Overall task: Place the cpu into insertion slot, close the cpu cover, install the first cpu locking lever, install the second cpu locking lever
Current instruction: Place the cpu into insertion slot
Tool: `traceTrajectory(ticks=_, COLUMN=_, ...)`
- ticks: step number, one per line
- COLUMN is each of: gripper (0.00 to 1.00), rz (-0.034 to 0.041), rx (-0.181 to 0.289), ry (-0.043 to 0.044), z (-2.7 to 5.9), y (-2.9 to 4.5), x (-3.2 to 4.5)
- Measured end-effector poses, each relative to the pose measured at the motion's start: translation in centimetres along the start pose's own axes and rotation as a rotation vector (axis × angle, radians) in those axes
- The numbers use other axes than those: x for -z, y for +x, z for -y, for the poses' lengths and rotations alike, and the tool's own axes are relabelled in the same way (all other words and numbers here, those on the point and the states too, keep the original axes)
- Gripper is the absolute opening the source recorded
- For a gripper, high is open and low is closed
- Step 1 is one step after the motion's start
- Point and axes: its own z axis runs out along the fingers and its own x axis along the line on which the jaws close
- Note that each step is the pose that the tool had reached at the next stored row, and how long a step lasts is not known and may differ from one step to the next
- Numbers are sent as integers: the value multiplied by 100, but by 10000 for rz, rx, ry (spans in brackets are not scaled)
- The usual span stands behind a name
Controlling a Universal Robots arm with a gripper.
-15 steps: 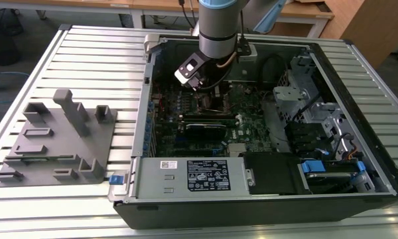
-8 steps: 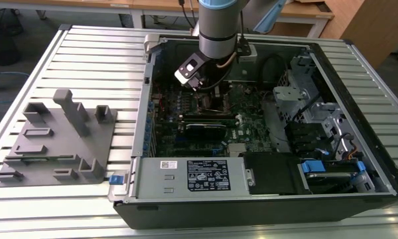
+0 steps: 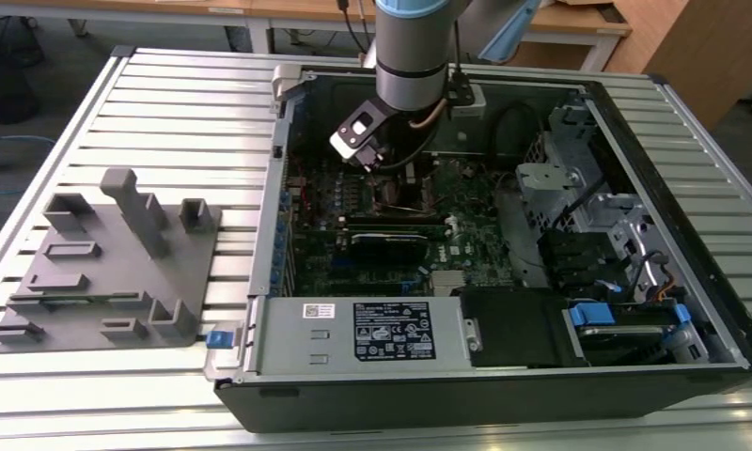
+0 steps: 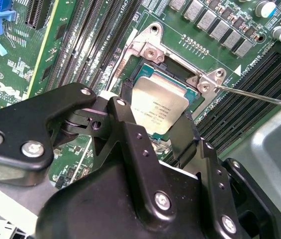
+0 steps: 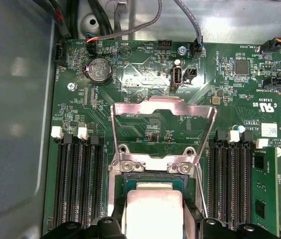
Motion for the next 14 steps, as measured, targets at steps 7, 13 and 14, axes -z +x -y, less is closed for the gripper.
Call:
traceTrajectory(ticks=7, gripper=54, rz=1, rx=-1, ry=0, z=-14, y=0, x=-1)
traceTrajectory(ticks=13, gripper=54, rz=0, rx=0, ry=-1, z=-15, y=0, x=-1)
traceTrajectory(ticks=14, gripper=54, rz=1, rx=0, ry=0, z=-16, y=0, x=-1)
